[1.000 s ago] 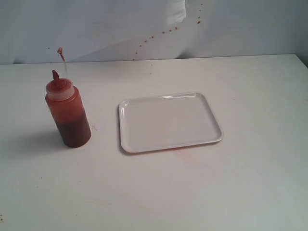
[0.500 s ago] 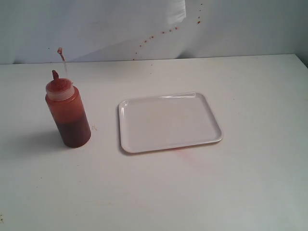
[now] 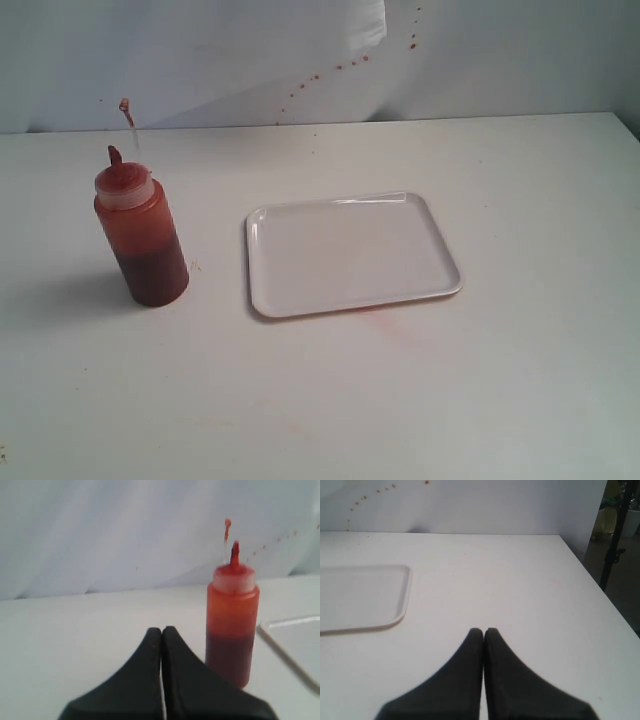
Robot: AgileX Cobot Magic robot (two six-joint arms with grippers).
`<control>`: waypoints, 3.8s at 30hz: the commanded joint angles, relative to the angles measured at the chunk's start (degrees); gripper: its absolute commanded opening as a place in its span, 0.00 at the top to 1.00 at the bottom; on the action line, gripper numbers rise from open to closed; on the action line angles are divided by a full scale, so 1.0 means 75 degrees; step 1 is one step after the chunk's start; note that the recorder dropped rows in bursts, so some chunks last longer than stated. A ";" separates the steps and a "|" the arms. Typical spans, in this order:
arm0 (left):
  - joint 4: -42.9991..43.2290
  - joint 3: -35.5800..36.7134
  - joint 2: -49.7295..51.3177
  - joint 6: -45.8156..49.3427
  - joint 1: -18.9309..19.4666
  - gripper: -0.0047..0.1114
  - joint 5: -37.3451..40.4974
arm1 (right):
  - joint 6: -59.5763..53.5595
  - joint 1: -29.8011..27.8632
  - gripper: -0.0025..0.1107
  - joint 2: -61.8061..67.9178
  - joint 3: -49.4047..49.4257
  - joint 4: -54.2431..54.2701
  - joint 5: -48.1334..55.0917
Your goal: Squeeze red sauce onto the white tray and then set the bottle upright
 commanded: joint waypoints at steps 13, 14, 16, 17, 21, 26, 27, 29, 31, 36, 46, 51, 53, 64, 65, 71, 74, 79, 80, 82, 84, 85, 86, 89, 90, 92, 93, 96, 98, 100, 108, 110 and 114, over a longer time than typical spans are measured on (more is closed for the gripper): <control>-0.1506 0.0038 0.1075 -0.2015 -0.0033 0.96 -0.7032 | 0.0016 -0.0063 0.98 -0.0020 0.0022 -0.0019 -0.0013; -0.1275 0.0038 0.1599 -0.1951 -0.0033 0.96 -0.7260 | 0.0016 -0.0063 0.98 -0.0020 0.0022 -0.0019 -0.0013; -0.0947 0.0038 0.2908 -0.1684 -0.0033 0.96 -0.7578 | 0.0016 -0.0063 0.98 -0.0020 0.0022 -0.0019 -0.0013; -0.0862 -0.0011 0.3503 -0.1547 -0.0033 0.96 -0.7629 | 0.0016 -0.0063 0.98 -0.0020 0.0022 -0.0019 -0.0013; -0.0226 -0.0795 0.6753 -0.1317 -0.0033 0.96 -0.8073 | 0.0016 -0.0063 0.98 -0.0020 0.0022 -0.0019 -0.0013; 0.2216 -0.1429 1.0906 -0.1240 -0.0033 0.96 -0.9888 | 0.0016 -0.0063 0.98 -0.0020 0.0022 -0.0019 -0.0013; 0.2469 -0.1540 1.1672 -0.0986 -0.0033 0.96 -1.0287 | 0.0016 -0.0063 0.98 -0.0020 0.0022 -0.0019 -0.0013; 0.2569 -0.1805 1.2919 -0.0142 -0.0033 0.96 -1.0586 | 0.0016 -0.0063 0.98 -0.0020 0.0022 -0.0019 -0.0013; 0.2343 -0.2101 1.4086 0.0957 -0.0033 0.96 -1.0586 | 0.0016 -0.0063 0.98 -0.0020 0.0022 -0.0019 -0.0013; 0.2284 -0.2545 1.5708 0.1431 -0.0033 0.96 -1.0586 | 0.0016 -0.0063 0.98 -0.0020 0.0022 -0.0019 -0.0013; 0.1739 -0.2654 1.5945 0.1431 -0.0033 0.96 -1.0586 | 0.0016 -0.0063 0.98 -0.0020 0.0022 -0.0019 -0.0013; 0.1739 -0.2654 1.5945 0.1047 -0.0033 0.73 -1.0586 | 0.0016 -0.0063 0.98 -0.0020 0.0022 -0.0019 -0.0013; 0.1676 -0.2654 1.5945 0.0984 -0.0033 0.48 -1.0586 | 0.0016 -0.0063 0.98 -0.0020 0.0022 -0.0019 -0.0013; 0.3052 -0.3001 1.5947 0.0317 -0.0033 0.06 -1.0586 | 0.0016 -0.0063 0.98 -0.0020 0.0022 -0.0019 -0.0013; 0.3357 -0.3094 1.5976 0.0232 -0.0033 0.06 -1.0586 | 0.0016 -0.0063 0.98 -0.0020 0.0022 -0.0019 -0.0013; 0.3352 -0.4010 1.6393 0.0035 -0.0033 0.06 -1.0491 | 0.0016 -0.0063 0.98 -0.0020 0.0022 -0.0019 -0.0013; 0.3540 -0.4542 1.6691 0.0035 -0.0033 0.06 -1.0416 | 0.0016 -0.0063 0.98 -0.0020 0.0022 -0.0019 -0.0013; 0.3474 -0.4992 1.7229 0.0017 -0.0033 0.06 -1.0385 | 0.0016 -0.0063 0.98 -0.0020 0.0022 -0.0019 -0.0013; 0.3516 -0.5050 1.7346 0.0031 -0.0033 0.06 -1.0385 | 0.0016 -0.0063 0.98 -0.0020 0.0022 -0.0019 -0.0013; 0.3489 -0.5070 1.7473 0.0033 -0.0033 0.06 -1.0366 | 0.0016 -0.0063 0.98 -0.0020 0.0022 -0.0019 -0.0013; 0.3419 -0.5070 1.7541 0.0033 -0.0033 0.09 -1.0397 | 0.0016 -0.0063 0.98 -0.0020 0.0022 -0.0019 -0.0013; 0.3418 -0.5070 1.7541 0.0033 -0.0033 0.13 -1.0410 | 0.0016 -0.0063 0.98 -0.0020 0.0022 -0.0019 -0.0013; 0.3418 -0.5070 1.7541 0.0033 -0.0033 0.22 -1.0424 | 0.0016 -0.0063 0.98 -0.0020 0.0022 -0.0019 -0.0013; 0.3510 -0.5070 1.7541 0.0033 -0.0033 0.57 -1.0469 | 0.0016 -0.0063 0.98 -0.0020 0.0022 -0.0019 -0.0013; 0.3532 -0.5070 1.7541 0.0033 -0.0033 0.69 -1.0469 | 0.0016 -0.0063 0.98 -0.0020 0.0022 -0.0019 -0.0013; 0.3555 -0.5070 1.7541 0.0123 -0.0033 0.96 -1.0469 | 0.0016 -0.0063 0.98 -0.0020 0.0022 -0.0019 -0.0013; 0.3555 -0.5070 1.7541 0.0172 -0.0033 0.95 -1.0507 | 0.0016 -0.0063 0.98 -0.0020 0.0022 -0.0019 -0.0013; 0.3555 -0.5070 1.7541 0.0232 -0.0033 0.94 -1.0586 | 0.0016 -0.0063 0.98 -0.0020 0.0022 -0.0019 -0.0013; 0.3654 -0.5070 1.7541 0.0232 -0.0033 0.94 -1.0586 | 0.0016 -0.0063 0.98 -0.0020 0.0022 -0.0019 -0.0013; 0.3842 -0.5070 1.7541 0.0297 -0.0033 0.94 -1.0586 | 0.0016 -0.0063 0.98 -0.0020 0.0022 -0.0019 -0.0013; 0.4102 -0.5070 1.7527 0.0526 -0.0033 0.94 -1.0586 | 0.0016 -0.0063 0.98 -0.0020 0.0022 -0.0019 -0.0013; 0.4454 -0.5054 1.7400 0.1092 -0.0033 0.94 -1.0586 | 0.0016 -0.0063 0.98 -0.0020 0.0022 -0.0019 -0.0013; 0.4672 -0.5054 1.6898 0.1300 -0.0033 0.96 -1.0586 | 0.0016 -0.0063 0.98 -0.0020 0.0022 -0.0019 -0.0013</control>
